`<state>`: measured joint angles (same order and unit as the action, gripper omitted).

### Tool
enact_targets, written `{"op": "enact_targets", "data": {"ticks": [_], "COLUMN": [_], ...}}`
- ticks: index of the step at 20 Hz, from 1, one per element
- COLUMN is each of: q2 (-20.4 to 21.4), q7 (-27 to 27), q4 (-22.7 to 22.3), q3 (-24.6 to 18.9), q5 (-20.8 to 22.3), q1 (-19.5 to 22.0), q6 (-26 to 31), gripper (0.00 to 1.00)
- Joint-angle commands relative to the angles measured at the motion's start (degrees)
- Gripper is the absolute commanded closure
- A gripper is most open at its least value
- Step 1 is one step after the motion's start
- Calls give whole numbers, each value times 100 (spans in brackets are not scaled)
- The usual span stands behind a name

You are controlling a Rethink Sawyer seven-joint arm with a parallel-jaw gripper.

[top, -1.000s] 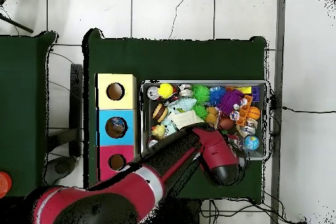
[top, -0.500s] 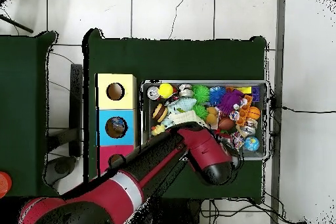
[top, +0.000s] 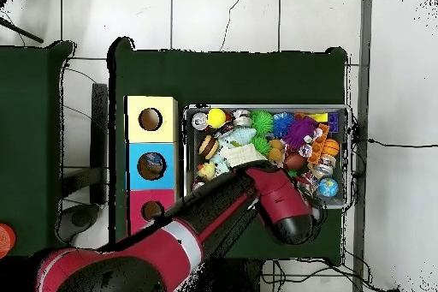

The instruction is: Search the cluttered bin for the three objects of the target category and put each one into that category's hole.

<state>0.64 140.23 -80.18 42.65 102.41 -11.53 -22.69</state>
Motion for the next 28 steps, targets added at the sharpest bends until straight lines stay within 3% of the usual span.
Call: {"op": "enact_targets", "data": {"ticks": [1,8,28], "q2": [-253,-369,-322], "q7": [967,975,1746], "q4": [94,178,-75], "q3": [-1013,-1145,-1189], "q5": [-276,-287,-515], "q1": [229,335,1], "q6": [-504,-524,-605], "gripper": [0,0,0]}}
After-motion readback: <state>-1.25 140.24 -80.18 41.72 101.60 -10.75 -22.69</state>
